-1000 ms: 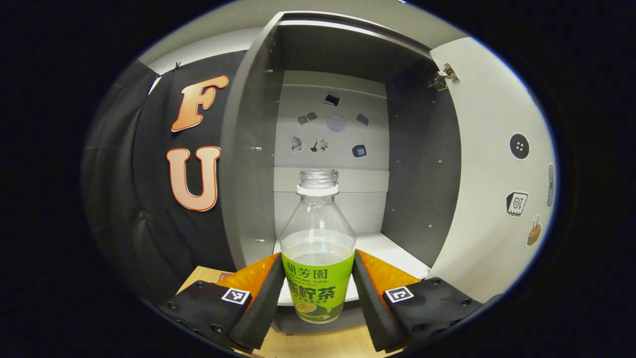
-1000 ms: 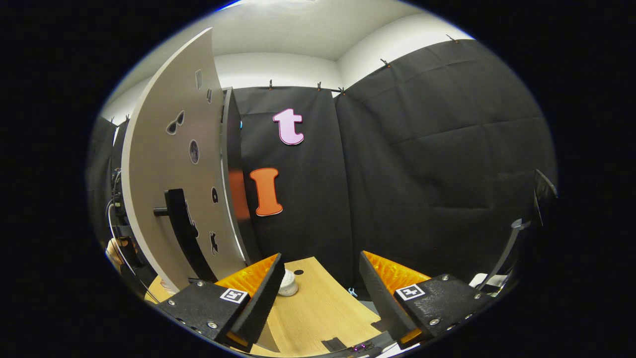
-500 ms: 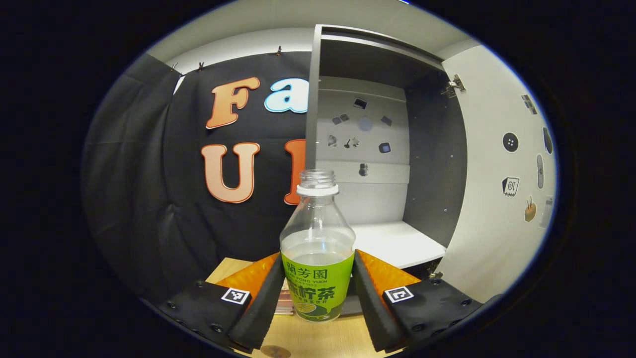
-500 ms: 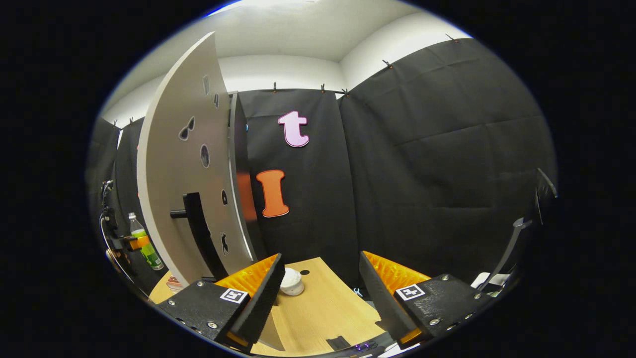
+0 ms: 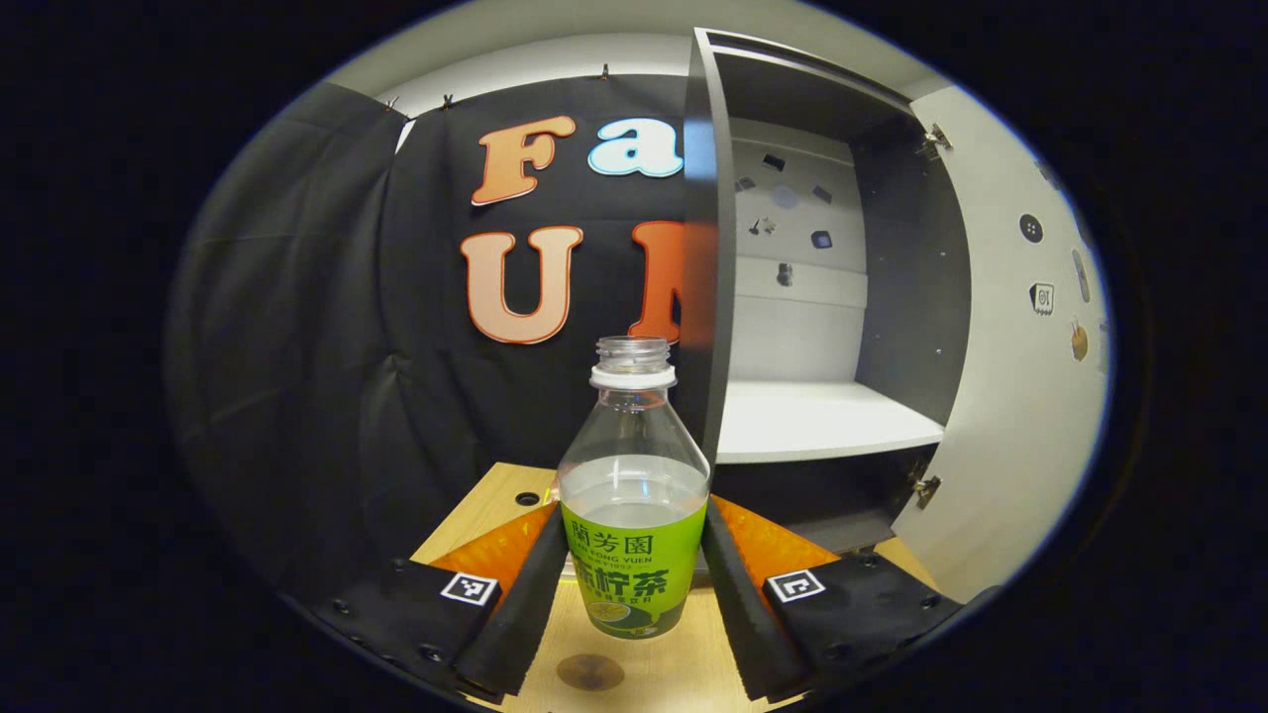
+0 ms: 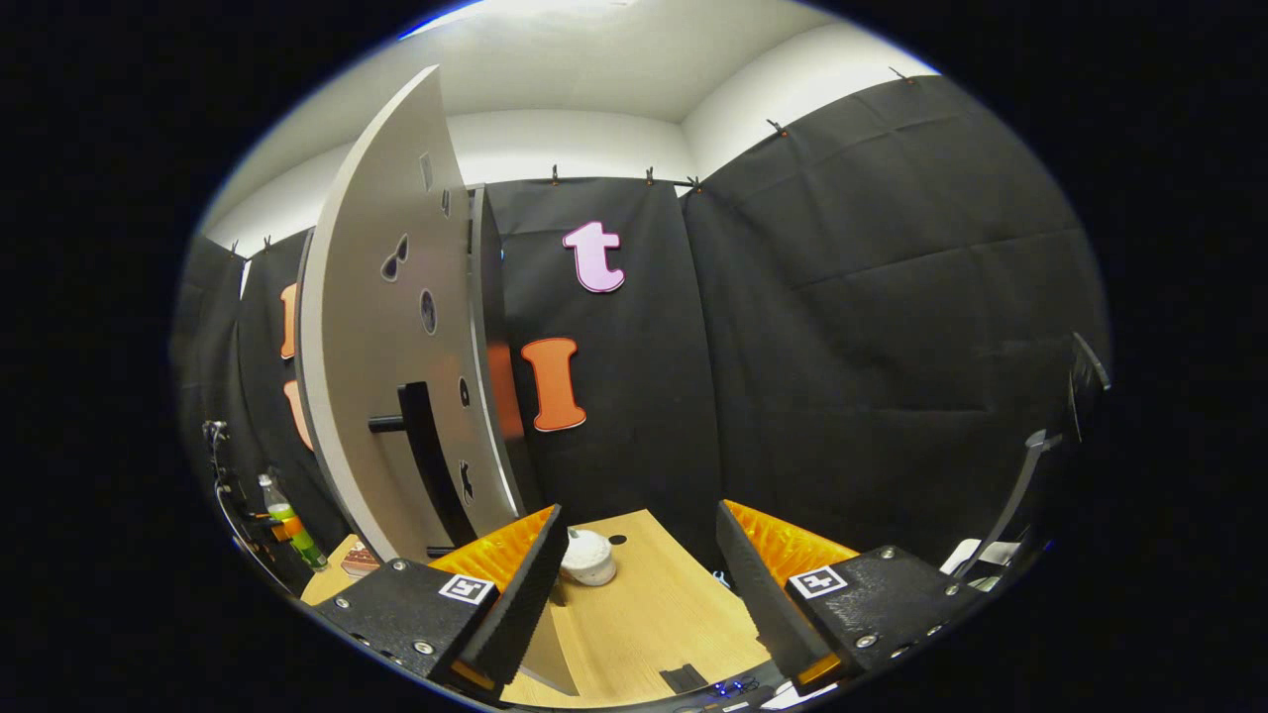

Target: Open the cabinet door with the right hand, grasp the bottle in the cabinet with the left hand and place it on the coaster, then close the cabinet door with the right hand.

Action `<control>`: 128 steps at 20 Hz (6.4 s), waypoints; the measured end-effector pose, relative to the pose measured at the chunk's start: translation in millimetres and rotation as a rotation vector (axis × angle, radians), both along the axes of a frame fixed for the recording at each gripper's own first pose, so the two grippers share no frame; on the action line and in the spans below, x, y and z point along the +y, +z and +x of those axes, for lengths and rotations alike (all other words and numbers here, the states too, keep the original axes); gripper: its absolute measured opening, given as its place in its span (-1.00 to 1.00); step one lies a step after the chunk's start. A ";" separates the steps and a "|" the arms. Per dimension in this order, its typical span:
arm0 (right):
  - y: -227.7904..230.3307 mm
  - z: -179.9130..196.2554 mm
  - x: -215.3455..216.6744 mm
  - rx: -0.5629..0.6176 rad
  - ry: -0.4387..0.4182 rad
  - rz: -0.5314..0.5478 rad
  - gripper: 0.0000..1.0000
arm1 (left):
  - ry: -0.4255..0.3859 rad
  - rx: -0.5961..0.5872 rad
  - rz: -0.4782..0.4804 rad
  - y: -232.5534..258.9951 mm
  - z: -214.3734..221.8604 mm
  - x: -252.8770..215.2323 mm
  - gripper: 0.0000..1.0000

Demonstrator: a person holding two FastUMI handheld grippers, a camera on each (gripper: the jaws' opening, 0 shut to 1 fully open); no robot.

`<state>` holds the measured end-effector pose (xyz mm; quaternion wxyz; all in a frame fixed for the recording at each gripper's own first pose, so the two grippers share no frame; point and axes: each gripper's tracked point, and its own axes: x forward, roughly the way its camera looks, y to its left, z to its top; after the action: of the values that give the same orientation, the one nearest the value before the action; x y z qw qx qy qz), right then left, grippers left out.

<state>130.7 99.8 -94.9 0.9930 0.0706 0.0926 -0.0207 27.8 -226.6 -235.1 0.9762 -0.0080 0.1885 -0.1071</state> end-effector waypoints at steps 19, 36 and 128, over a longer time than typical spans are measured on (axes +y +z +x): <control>1.3 -9.0 9.8 0.048 -0.004 -0.046 0.86 | 0.026 0.140 0.049 -184.9 -46.8 47.7 0.68; -3.9 3.4 31.6 0.073 0.035 -0.053 0.86 | 0.046 0.170 0.071 -234.7 -63.7 48.1 0.70; -56.3 113.0 343.7 0.086 0.435 -0.037 0.74 | 0.141 -0.208 0.034 132.0 62.2 260.4 0.96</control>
<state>243.7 443.5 -151.2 0.9703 0.0299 0.1476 0.1895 90.0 33.8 -103.2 0.9956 0.0064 0.0869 -0.0351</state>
